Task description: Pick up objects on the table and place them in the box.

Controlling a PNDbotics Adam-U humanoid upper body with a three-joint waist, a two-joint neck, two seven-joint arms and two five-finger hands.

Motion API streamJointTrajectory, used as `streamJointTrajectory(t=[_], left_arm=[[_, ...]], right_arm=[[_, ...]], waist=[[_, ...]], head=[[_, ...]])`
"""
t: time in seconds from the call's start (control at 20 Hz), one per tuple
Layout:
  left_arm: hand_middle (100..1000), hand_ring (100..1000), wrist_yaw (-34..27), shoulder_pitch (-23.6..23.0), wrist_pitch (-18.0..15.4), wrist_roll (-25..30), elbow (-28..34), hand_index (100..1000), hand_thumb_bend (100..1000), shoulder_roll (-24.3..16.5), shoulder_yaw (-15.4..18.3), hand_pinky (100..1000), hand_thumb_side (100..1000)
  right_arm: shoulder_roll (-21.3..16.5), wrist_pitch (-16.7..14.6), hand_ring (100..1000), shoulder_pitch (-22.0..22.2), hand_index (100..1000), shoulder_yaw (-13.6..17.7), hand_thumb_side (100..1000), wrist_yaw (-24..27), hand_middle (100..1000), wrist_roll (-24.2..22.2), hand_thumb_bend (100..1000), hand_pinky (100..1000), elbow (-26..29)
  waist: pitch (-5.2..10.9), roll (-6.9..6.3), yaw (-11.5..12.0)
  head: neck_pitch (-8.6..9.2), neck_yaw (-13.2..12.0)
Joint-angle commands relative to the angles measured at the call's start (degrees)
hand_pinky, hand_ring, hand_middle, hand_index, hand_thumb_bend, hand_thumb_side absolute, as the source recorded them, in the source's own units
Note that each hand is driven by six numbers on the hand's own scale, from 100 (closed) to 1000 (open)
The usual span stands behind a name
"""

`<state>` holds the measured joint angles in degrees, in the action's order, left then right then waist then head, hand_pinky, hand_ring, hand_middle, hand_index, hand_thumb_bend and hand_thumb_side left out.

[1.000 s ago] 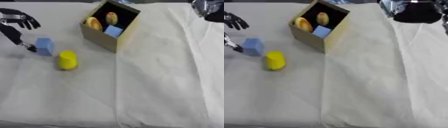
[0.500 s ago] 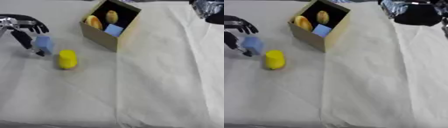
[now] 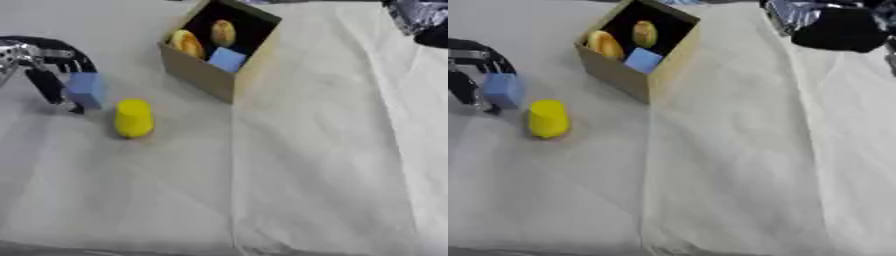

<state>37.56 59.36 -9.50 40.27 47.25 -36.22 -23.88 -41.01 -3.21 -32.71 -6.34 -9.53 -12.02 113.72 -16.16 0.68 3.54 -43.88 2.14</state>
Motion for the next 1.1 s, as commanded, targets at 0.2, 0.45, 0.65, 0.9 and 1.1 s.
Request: streamJointTrajectory(t=[0.2,0.45,0.65,0.9,1.1], left_arm=[[670,719,-0.8,1.0,0.6,-2.8,2.3,763,225,-1.7,1.1,771,220],[644,701,-1.6,0.5,2.5,-5.4,8.9,731,184,-3.7,1.3,763,207],[644,701,-0.9,2.4,4.3,-6.7,13.9,724,182,-2.8,2.5,768,192],[642,698,1.4,6.8,5.5,-8.0,15.8,724,174,2.5,4.2,768,198],[647,699,3.2,10.1,5.8,-8.4,12.8,730,176,8.3,5.5,768,211]], right_arm=[[-0.7,0.4,807,-0.2,766,1.0,455,0.3,652,0.5,100,910,0.9],[-0.7,0.5,806,0.1,764,1.3,450,0.2,651,0.8,100,910,0.9],[-0.5,0.5,807,0.2,764,1.4,451,0.2,652,1.0,100,911,0.9],[0.0,0.8,804,0.5,760,1.3,489,0.6,648,0.8,100,912,0.9],[0.7,0.9,803,0.6,758,1.2,496,0.9,646,0.7,100,913,0.9]], waist=[[0.92,-0.02,0.0],[0.90,-0.12,0.0],[1.17,-0.21,-0.1],[1.46,-0.47,-0.4],[1.50,-0.76,-1.1]], head=[[-0.03,-0.1],[-0.02,0.1],[-0.22,0.2],[-0.24,-0.2],[-0.21,-0.7]])
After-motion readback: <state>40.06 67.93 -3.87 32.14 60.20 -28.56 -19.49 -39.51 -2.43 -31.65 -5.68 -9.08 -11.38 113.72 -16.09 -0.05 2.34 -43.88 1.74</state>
